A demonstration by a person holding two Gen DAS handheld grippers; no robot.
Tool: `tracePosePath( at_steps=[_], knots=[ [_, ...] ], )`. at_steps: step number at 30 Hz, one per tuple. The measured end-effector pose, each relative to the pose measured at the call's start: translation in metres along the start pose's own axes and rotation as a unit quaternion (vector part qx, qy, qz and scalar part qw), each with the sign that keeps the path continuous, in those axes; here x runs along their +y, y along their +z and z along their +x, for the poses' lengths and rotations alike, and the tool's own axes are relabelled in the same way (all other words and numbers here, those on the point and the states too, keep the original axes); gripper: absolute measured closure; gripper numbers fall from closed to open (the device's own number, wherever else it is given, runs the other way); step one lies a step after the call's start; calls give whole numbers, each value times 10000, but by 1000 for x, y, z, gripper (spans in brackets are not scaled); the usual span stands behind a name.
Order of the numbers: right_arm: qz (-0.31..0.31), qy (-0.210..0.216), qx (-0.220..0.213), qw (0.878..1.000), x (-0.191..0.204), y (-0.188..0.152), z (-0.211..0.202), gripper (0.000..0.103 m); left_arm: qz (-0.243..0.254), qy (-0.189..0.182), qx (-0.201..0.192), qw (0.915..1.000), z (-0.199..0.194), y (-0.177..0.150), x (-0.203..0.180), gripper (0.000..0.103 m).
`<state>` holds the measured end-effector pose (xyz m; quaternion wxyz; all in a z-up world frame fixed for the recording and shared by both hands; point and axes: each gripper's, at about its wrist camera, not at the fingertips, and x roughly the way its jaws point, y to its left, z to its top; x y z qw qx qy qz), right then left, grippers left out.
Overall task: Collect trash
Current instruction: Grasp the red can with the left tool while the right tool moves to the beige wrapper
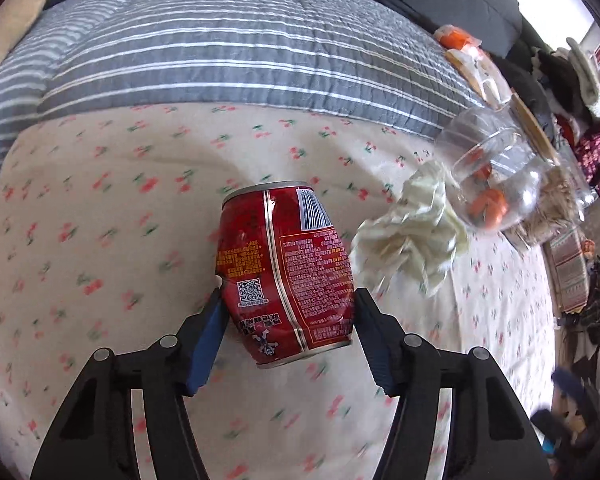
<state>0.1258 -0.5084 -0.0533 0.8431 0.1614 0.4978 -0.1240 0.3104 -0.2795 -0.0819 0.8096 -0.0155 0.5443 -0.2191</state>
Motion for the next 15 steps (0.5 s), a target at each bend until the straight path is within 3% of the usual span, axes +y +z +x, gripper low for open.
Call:
tracePosePath(
  at_steps=[4, 7, 11, 15],
  knots=[
    [-28, 100, -117, 9999, 16, 5, 1, 1, -98, -119, -4, 9999, -30, -31, 35, 38],
    [12, 223, -161, 9996, 31, 5, 9, 1, 47, -2, -92, 9999, -52, -52, 56, 38],
    [124, 275, 244, 9992, 54, 20, 51, 1, 67, -43, -243, 9997, -71, -75, 81, 38],
    [31, 437, -30, 9990, 77, 40, 71, 3, 68, -89, -200, 9997, -75, -84, 93, 38]
  ],
)
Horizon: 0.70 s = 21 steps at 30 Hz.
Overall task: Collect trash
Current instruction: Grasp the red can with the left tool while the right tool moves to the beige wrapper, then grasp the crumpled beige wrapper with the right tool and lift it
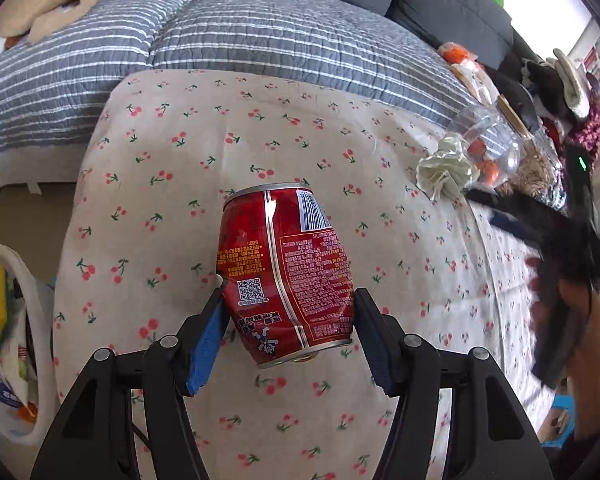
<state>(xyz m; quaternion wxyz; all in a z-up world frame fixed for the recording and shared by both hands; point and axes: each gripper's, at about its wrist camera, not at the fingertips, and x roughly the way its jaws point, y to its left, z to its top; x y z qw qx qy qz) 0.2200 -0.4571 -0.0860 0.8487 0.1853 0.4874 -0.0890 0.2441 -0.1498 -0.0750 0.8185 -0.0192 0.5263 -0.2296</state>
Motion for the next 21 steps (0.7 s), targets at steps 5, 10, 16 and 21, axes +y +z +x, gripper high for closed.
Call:
tracePosePath(
  at_steps=[5, 10, 16, 21],
  knots=[
    [92, 337, -351, 9988, 15, 29, 18, 10, -36, 63, 89, 9999, 5, -2, 12, 38],
    [-110, 205, -353, 9991, 29, 46, 43, 23, 41, 133, 68, 9999, 9, 0, 15, 38],
    [-787, -174, -335, 9962, 46, 45, 51, 69, 186, 146, -14, 9997, 12, -1, 12, 38],
    [-886, -85, -234, 9958, 45, 29, 23, 73, 219, 122, 42, 9997, 6, -10, 6, 38]
  ],
)
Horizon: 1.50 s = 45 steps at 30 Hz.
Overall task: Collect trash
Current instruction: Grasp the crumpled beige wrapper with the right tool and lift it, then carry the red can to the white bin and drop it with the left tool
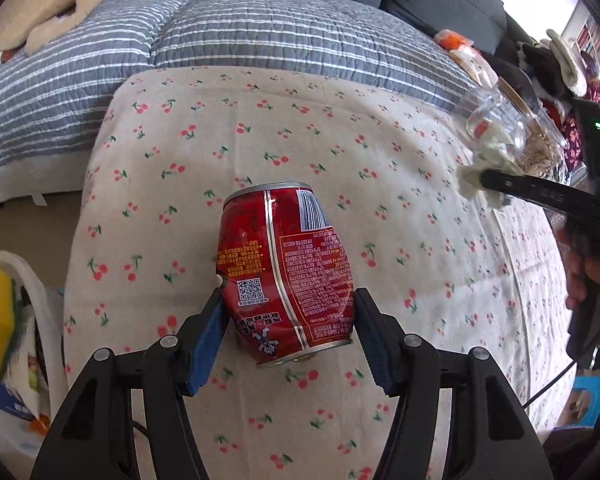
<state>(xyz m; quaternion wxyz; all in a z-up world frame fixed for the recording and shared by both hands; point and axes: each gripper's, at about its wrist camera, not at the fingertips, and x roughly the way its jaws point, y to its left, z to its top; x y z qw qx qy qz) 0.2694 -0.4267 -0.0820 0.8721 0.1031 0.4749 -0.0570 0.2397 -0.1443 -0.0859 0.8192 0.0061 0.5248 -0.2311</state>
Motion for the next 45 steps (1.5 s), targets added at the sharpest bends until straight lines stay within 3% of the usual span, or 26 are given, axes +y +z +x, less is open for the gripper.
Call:
tracePosePath(
  at_steps=[12, 20, 30, 45],
  knots=[
    [90, -177, 45, 9998, -13, -55, -90, 73, -10, -304, -53, 9995, -39, -35, -13, 38],
    [38, -27, 122, 9999, 1, -101, -120, 73, -51, -412, -125, 9991, -70, -62, -4, 38],
    [145, 410, 265, 9987, 35, -136, -132, 73, -207, -345, -339, 9986, -110, -85, 35, 38],
    [-442, 792, 118, 9958, 113, -133, -130, 73, -999, -132, -659, 9927, -152, -107, 124, 38]
  ],
)
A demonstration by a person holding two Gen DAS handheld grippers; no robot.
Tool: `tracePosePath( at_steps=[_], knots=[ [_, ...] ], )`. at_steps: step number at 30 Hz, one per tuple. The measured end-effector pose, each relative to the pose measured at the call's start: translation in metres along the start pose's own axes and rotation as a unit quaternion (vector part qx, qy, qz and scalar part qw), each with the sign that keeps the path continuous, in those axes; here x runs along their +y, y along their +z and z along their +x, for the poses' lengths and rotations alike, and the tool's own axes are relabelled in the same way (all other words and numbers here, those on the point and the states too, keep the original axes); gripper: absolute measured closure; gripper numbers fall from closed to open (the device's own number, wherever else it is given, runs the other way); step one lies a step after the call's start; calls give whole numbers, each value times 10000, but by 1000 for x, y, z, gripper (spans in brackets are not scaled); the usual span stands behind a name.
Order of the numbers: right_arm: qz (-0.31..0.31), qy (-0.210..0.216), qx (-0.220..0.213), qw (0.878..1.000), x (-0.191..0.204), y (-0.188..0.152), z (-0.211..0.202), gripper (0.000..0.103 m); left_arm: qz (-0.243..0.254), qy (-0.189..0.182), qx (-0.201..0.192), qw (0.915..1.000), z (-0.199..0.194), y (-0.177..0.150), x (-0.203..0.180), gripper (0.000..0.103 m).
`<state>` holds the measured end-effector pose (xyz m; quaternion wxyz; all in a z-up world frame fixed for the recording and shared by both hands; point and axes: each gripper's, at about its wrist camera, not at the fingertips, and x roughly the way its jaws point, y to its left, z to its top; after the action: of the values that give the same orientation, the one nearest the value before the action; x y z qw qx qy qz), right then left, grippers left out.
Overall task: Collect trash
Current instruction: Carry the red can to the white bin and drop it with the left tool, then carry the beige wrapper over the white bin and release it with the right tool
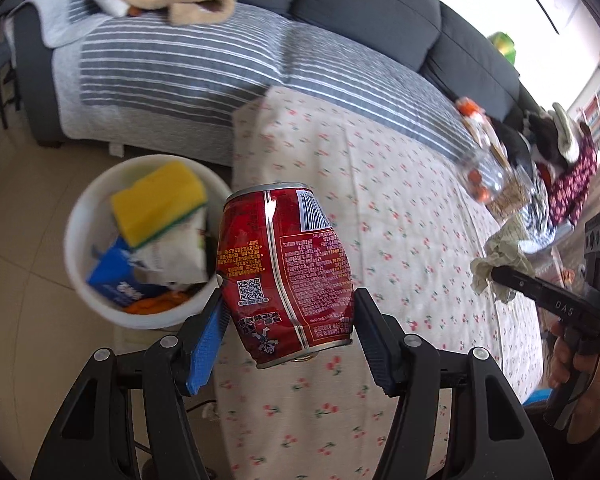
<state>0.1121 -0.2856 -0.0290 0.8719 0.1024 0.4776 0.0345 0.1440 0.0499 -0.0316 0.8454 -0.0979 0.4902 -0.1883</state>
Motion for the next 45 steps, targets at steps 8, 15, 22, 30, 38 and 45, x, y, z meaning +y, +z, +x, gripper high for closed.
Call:
tracePosePath(
  at_steps=[8, 15, 22, 30, 38, 45],
  knots=[
    [-230, 161, 46, 9996, 36, 4, 16, 73, -557, 231, -283, 9978, -23, 9, 54, 38],
    [-419, 251, 82, 9988, 65, 7, 32, 73, -970, 452, -347, 9937, -14, 24, 101, 38],
    [-566, 301, 143, 9978, 86, 6, 49, 73, -1473, 639, -46, 9870, 25, 31, 137, 38],
    [-708, 302, 93, 9970, 97, 5, 54, 73, -1575, 605, 106, 9856, 43, 31, 155, 20],
    [-1000, 525, 204, 9934, 132, 5, 64, 72, -1289, 933, -36, 9872, 5, 23, 153, 13],
    [-1142, 913, 440, 9883, 191, 8, 102, 72, -1034, 1505, 105, 9831, -17, 6, 160, 7]
  ],
)
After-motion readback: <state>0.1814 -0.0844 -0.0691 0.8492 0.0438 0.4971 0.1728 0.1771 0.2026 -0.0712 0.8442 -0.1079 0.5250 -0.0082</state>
